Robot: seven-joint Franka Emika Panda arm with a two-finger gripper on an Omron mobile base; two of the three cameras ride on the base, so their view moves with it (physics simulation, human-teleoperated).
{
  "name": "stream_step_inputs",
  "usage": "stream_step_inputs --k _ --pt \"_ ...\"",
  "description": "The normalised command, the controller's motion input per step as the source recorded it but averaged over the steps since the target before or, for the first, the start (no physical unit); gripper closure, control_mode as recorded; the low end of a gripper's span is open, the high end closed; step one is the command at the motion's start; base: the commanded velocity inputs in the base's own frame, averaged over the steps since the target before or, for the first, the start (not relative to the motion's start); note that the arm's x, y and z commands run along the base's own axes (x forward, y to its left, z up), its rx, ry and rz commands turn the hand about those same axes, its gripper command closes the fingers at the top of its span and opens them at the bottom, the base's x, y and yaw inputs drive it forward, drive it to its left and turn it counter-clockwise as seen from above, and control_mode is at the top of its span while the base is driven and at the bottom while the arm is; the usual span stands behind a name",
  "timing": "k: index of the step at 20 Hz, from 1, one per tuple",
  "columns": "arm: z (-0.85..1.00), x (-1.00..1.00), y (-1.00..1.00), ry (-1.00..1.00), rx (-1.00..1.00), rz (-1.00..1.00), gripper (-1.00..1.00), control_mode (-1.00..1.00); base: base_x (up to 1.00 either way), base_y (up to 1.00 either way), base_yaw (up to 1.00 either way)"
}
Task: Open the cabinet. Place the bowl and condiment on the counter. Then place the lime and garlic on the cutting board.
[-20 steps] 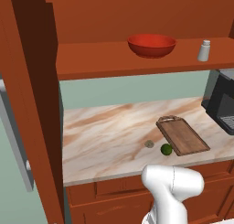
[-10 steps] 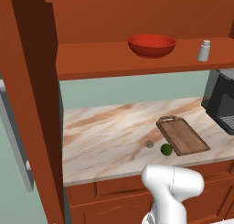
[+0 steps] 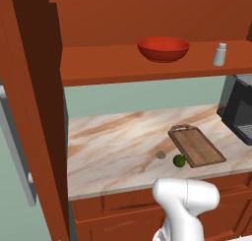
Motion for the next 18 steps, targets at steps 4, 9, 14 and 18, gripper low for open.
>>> stream_step_inputs --k 4,9,14,18 --pt "0.22 0.28 0.11 0.00 0.01 -0.06 -1.00 -1.00 0.00 0.00 0.00" --pt "0.05 0.40 -0.31 -0.03 0.09 0.09 -1.00 -1.00 0.00 0.00 0.00" --pt "0.00 0.42 -0.30 -0.15 0.06 0.09 -1.00 -1.00 0.00 0.00 0.00" --pt "0.00 0.54 0.00 -0.14 0.00 0.00 -1.00 -1.00 0.00 0.00 0.00"
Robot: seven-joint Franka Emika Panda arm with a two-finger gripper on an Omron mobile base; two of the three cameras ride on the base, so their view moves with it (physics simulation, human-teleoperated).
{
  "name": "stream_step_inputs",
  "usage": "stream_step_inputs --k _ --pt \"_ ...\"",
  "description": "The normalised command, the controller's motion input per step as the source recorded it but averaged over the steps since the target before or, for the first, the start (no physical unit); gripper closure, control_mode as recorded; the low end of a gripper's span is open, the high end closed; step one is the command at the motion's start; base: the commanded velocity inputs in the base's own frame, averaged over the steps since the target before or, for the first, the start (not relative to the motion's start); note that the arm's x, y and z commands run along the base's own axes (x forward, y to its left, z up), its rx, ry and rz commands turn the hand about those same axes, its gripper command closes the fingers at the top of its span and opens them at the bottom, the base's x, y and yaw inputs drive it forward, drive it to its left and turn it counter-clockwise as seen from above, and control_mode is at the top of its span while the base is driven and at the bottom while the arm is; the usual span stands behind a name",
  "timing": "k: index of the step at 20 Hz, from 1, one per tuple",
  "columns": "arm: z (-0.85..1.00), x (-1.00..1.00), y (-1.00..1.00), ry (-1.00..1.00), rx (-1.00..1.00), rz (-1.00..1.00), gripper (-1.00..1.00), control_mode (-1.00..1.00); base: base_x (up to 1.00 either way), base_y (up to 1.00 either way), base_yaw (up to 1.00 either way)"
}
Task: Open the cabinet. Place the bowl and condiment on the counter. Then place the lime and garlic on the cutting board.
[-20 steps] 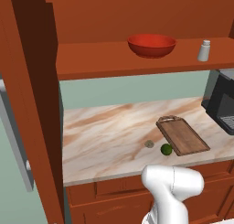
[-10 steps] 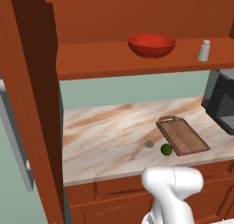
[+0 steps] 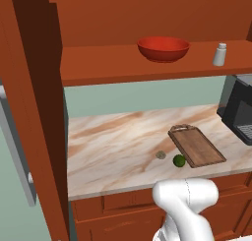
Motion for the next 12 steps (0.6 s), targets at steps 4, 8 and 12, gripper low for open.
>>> stream_step_inputs --k 4,8,12 --pt "0.00 0.71 0.00 -0.14 0.00 0.00 -1.00 -1.00 0.00 0.00 0.00" --pt "-0.07 0.65 -0.05 -0.11 0.00 0.00 -1.00 -1.00 0.00 0.00 0.00" --pt "-0.25 0.60 -0.23 -0.13 0.00 0.00 -1.00 -1.00 0.00 0.00 0.00"
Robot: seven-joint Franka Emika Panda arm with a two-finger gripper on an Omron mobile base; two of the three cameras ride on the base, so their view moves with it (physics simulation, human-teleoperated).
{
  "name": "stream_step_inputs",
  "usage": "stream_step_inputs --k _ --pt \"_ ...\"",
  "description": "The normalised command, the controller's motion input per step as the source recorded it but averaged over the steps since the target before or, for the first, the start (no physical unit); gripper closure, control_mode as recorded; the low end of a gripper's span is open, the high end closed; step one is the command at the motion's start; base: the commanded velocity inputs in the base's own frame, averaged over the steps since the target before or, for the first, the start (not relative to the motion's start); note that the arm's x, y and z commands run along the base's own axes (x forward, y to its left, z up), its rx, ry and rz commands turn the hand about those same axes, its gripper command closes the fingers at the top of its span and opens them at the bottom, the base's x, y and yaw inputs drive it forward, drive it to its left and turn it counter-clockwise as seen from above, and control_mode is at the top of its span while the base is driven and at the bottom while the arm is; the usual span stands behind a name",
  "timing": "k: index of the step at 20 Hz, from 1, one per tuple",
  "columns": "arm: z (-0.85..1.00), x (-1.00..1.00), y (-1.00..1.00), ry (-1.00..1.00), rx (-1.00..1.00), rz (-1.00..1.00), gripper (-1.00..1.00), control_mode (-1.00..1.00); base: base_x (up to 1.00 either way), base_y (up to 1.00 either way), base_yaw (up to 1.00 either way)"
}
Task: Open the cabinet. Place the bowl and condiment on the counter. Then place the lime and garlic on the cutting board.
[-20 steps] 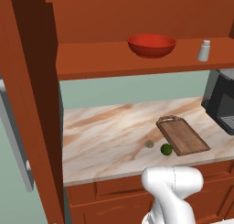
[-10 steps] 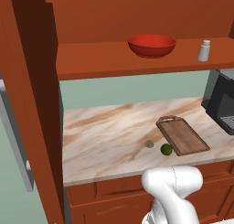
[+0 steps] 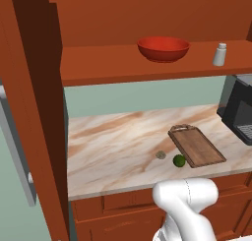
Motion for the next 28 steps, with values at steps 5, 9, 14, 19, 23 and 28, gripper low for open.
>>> stream_step_inputs --k 5,9,14,19,23,28 --pt "-0.27 0.52 -0.17 -0.16 0.00 0.00 -1.00 -1.00 0.00 0.00 0.00" --pt "0.00 0.27 -0.01 -0.12 0.00 -0.05 -1.00 -1.00 0.00 0.00 0.00" --pt "0.00 0.25 0.09 -0.04 -0.02 -0.22 -1.00 -1.00 0.00 0.00 0.00" --pt "0.00 0.40 0.01 0.00 -0.01 -0.24 -1.00 -1.00 0.00 0.00 0.00" --pt "0.00 0.31 0.00 0.00 0.00 -0.21 -1.00 -1.00 0.00 0.00 0.00" --pt "0.00 0.05 -0.10 0.03 0.00 -0.21 -1.00 -1.00 0.00 0.00 0.00"
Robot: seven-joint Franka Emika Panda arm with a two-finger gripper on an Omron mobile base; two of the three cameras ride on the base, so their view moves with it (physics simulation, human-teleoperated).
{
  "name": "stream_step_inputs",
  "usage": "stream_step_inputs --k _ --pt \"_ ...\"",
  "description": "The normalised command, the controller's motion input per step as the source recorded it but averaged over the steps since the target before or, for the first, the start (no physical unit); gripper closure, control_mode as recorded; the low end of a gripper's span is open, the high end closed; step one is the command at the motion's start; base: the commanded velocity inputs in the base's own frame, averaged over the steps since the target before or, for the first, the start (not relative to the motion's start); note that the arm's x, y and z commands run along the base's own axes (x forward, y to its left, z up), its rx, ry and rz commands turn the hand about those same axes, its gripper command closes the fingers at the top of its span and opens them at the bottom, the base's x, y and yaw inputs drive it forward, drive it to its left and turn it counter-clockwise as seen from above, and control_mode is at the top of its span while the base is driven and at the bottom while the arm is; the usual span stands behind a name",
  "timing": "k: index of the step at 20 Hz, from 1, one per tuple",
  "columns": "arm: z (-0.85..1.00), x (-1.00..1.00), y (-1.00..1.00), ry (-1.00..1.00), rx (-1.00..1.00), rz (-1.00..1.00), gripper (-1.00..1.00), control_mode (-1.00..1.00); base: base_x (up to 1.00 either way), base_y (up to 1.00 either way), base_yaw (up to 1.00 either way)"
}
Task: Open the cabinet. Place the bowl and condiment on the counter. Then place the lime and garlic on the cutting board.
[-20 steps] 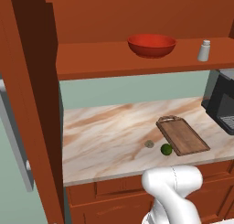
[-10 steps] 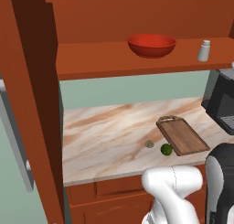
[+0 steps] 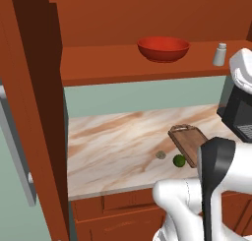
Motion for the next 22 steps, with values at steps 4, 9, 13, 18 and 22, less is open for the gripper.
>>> stream_step_inputs --k 4,9,13,18,22 --pt "0.00 0.00 -0.12 0.06 0.00 -0.27 -1.00 -1.00 0.00 0.00 0.00" --pt "0.00 0.01 0.00 0.11 0.00 -0.32 -1.00 -1.00 0.00 0.00 0.00" --pt "0.00 0.12 0.00 0.16 0.00 -0.26 -1.00 -1.00 0.00 0.00 0.00" --pt "0.00 0.17 -0.02 0.13 0.00 -0.21 -1.00 -1.00 0.00 0.00 0.00" --pt "0.00 0.06 -0.11 0.04 0.02 -0.18 -1.00 -1.00 0.00 0.00 0.00"
